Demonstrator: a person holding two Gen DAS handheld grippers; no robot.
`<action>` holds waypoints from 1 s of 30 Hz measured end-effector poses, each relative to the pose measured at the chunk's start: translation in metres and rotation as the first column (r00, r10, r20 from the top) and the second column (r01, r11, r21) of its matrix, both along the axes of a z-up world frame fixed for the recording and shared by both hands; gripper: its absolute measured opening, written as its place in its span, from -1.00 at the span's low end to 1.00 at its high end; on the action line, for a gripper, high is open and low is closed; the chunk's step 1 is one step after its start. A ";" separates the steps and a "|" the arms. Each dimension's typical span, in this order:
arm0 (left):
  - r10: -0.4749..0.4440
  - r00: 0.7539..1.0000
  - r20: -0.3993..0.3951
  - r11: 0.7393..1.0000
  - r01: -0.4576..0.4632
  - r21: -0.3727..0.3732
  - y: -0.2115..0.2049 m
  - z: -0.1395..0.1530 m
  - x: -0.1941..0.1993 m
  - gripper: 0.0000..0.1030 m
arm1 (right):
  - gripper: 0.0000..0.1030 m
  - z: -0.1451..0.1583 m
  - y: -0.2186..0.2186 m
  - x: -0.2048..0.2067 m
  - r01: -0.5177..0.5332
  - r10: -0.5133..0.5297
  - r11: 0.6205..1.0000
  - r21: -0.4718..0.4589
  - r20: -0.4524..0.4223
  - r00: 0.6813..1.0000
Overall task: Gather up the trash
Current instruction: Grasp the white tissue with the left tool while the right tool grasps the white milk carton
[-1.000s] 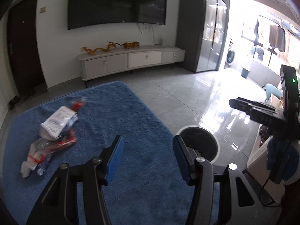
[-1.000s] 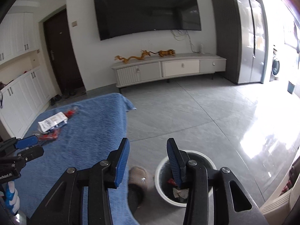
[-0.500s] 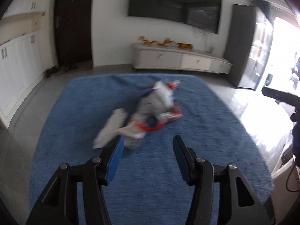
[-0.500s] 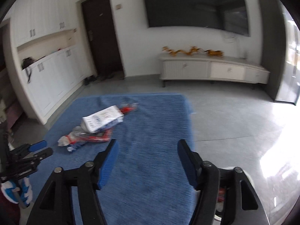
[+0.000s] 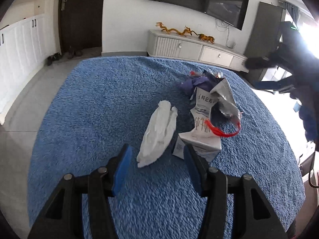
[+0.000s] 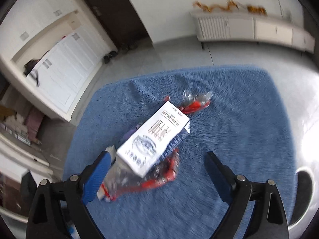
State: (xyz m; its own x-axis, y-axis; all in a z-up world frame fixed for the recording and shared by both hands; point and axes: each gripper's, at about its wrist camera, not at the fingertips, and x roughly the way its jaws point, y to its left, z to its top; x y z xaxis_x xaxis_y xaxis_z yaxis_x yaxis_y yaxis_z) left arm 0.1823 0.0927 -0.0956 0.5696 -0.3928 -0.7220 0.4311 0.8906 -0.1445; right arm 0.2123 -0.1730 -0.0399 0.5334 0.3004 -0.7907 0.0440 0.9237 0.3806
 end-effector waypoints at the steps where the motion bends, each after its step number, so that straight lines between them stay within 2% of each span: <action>1: -0.008 1.000 0.001 1.000 0.008 -0.001 -0.002 -0.001 0.002 0.00 | 0.92 -0.003 0.001 0.006 0.010 -0.010 1.000 0.017 -0.018 1.000; 6: -0.047 0.999 0.009 0.999 0.046 0.012 -0.009 -0.004 0.008 0.00 | 0.92 -0.025 0.001 0.038 0.083 -0.070 0.991 0.105 -0.126 0.990; 10: -0.069 0.998 0.010 0.998 0.069 0.013 -0.011 -0.006 0.013 0.00 | 0.92 -0.038 0.007 0.054 0.108 -0.090 0.990 0.089 -0.189 0.978; 14: -0.080 0.997 -0.005 0.997 0.080 -0.002 -0.006 -0.010 0.015 -0.01 | 0.92 -0.047 0.004 0.061 0.153 -0.130 0.983 0.097 -0.213 0.968; 15: -0.085 0.996 -0.009 0.996 0.085 -0.008 -0.005 -0.011 0.014 -0.02 | 0.87 -0.049 0.002 0.061 0.167 -0.141 0.980 0.108 -0.215 0.966; 18: -0.093 0.996 -0.015 0.995 0.093 -0.023 -0.002 -0.012 0.015 -0.02 | 0.43 -0.057 -0.010 0.059 0.212 -0.174 0.964 0.163 -0.221 0.960; 19: -0.095 0.995 -0.017 0.995 0.094 -0.023 -0.003 -0.012 0.016 -0.03 | 0.41 -0.059 -0.014 0.057 0.218 -0.175 0.959 0.181 -0.224 0.959; 23: -0.104 0.994 -0.036 0.995 0.103 -0.015 -0.008 -0.016 0.018 -0.31 | 0.32 -0.063 -0.024 0.044 0.213 -0.161 0.945 0.249 -0.214 0.963; 27: -0.095 0.994 -0.046 0.995 0.094 -0.017 -0.009 -0.018 0.021 -0.59 | -0.10 -0.057 -0.037 0.028 0.193 -0.146 0.928 0.318 -0.165 0.975; 30: -0.083 0.995 -0.053 0.996 0.082 -0.028 -0.003 -0.019 0.020 -0.73 | -0.29 -0.048 -0.047 0.015 0.165 -0.129 0.919 0.357 -0.124 0.984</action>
